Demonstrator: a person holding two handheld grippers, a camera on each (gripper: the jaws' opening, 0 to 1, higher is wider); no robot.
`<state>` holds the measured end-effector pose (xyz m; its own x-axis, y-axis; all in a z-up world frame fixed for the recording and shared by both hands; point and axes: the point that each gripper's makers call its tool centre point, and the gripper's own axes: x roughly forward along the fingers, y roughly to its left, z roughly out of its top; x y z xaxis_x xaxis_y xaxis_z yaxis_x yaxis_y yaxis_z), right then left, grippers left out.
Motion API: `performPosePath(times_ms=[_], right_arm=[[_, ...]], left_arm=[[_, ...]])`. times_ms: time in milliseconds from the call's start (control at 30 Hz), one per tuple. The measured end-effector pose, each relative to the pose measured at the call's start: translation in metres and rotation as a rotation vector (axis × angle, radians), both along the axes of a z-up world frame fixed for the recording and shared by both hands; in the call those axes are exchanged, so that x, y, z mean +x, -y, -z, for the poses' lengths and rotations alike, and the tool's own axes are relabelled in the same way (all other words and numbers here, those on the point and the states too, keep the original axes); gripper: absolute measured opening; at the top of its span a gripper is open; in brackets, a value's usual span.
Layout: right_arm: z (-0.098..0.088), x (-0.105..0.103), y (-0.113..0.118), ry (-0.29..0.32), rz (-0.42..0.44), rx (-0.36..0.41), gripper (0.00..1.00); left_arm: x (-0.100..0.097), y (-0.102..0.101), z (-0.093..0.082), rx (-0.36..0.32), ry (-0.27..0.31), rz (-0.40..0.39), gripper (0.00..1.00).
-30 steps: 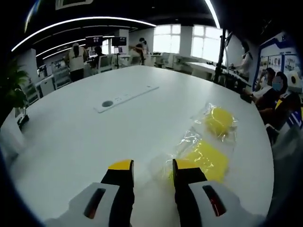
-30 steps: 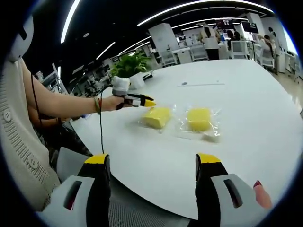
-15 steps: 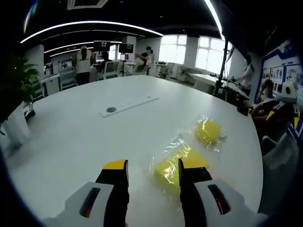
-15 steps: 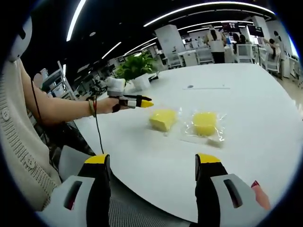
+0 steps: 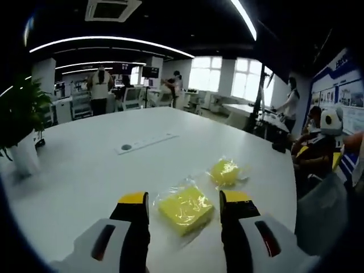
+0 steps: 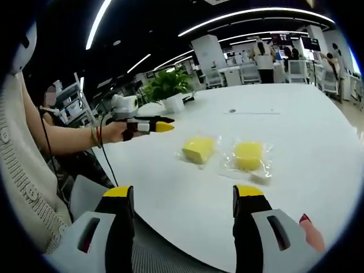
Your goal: Compare the silicone blocks by pressing each to a similar depth, holding the contact briefly, and releasing to observe deformation and rebound differences across the visible hardness samples.
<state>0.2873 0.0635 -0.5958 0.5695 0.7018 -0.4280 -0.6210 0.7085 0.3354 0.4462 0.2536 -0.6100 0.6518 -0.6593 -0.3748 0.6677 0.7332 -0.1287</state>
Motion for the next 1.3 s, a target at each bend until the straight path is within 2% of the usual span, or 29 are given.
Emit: performPosePath(times_ms=[300, 400, 567, 767, 833, 967, 1133, 1300], right_arm=[[-0.001, 0.008, -0.002, 0.026, 0.02, 0.02, 0.68], [-0.004, 0.012, -0.003, 0.047, 0.03, 0.03, 0.67], [-0.005, 0.014, -0.005, 0.052, 0.037, 0.046, 0.67], [0.0, 0.011, -0.008, 0.046, 0.031, 0.041, 0.69], [0.002, 0.011, -0.007, 0.042, 0.039, 0.035, 0.69], [0.009, 0.013, -0.003, 0.024, 0.065, 0.026, 0.71], [0.012, 0.016, -0.001, 0.024, 0.091, 0.035, 0.71], [0.011, 0.015, -0.002, 0.023, 0.097, 0.052, 0.69]], left_arm=[[-0.041, 0.003, -0.015, -0.036, 0.018, -0.008, 0.51], [-0.055, -0.001, -0.021, -0.082, 0.013, -0.044, 0.52], [-0.076, -0.007, -0.027, -0.117, 0.008, -0.09, 0.55], [-0.1, -0.018, -0.022, -0.151, -0.02, -0.144, 0.59], [-0.106, -0.021, -0.024, -0.18, -0.026, -0.168, 0.59], [-0.114, -0.022, -0.022, -0.175, -0.027, -0.177, 0.6], [-0.116, -0.029, -0.022, -0.207, -0.03, -0.221, 0.63], [-0.123, -0.026, -0.019, -0.208, -0.041, -0.214, 0.63]])
